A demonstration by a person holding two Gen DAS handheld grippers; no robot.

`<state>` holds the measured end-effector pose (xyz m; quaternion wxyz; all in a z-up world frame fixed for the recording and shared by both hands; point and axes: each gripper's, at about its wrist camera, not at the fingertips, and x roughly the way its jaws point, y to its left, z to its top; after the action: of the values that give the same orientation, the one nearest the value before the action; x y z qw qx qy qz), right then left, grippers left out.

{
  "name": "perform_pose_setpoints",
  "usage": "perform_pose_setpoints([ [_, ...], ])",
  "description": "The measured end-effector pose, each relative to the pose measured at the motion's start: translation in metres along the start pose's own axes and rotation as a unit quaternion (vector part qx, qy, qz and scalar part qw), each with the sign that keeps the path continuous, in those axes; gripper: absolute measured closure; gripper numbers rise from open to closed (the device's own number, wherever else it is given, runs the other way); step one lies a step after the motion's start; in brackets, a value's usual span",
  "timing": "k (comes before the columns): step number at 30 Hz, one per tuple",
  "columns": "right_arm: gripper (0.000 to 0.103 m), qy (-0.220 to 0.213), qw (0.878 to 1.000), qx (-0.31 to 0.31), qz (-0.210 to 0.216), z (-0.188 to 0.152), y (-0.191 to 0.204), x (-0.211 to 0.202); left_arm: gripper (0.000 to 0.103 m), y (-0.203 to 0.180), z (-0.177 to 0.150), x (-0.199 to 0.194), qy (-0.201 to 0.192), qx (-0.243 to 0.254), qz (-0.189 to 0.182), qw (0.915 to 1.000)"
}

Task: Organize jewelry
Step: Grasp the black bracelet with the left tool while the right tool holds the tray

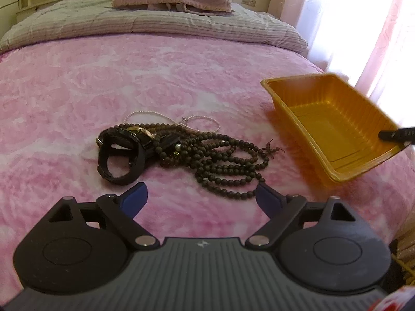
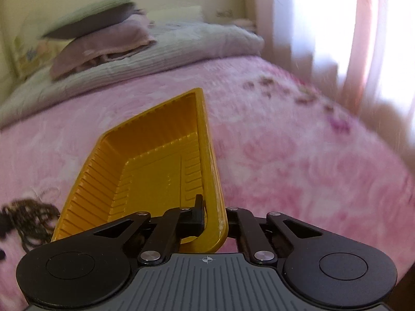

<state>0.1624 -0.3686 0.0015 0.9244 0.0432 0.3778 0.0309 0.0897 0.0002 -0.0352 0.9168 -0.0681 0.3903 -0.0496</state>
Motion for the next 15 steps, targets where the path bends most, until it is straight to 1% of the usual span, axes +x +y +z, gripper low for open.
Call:
perform_pose_setpoints([
  [2,0.098,-0.011,0.999,-0.044,-0.013,0.004,0.013,-0.010,0.018,0.006,0.000,-0.001,-0.003,0.005,0.009,0.9999],
  [4,0.098,-0.021,0.996,-0.082,-0.024,0.006,0.026,-0.018,0.020,0.013,0.000,-0.001,-0.007,0.018,0.028,0.9994],
  [6,0.098,-0.029,0.993,-0.110,-0.030,0.004,0.036,-0.022,0.027,0.021,0.000,0.001,-0.011,0.031,0.045,0.9985],
  [7,0.098,-0.031,0.992,-0.118,-0.031,0.003,0.040,-0.023,0.029,0.025,0.000,0.002,-0.014,0.042,0.056,0.9975],
  [9,0.098,-0.031,0.991,-0.126,-0.032,0.001,0.046,-0.021,0.042,0.030,0.001,0.007,-0.016,0.068,0.074,0.9949],
  [11,0.098,-0.029,0.991,-0.126,-0.034,0.001,0.049,-0.018,0.051,0.034,0.002,0.014,-0.016,0.094,0.080,0.9922],
  [13,0.098,-0.029,0.990,-0.130,-0.038,0.001,0.053,-0.017,0.058,0.036,0.004,0.020,-0.013,0.115,0.077,0.9902],
  [15,0.098,-0.029,0.990,-0.135,-0.042,0.003,0.056,-0.018,0.072,0.036,0.007,0.028,-0.006,0.136,0.075,0.9879],
])
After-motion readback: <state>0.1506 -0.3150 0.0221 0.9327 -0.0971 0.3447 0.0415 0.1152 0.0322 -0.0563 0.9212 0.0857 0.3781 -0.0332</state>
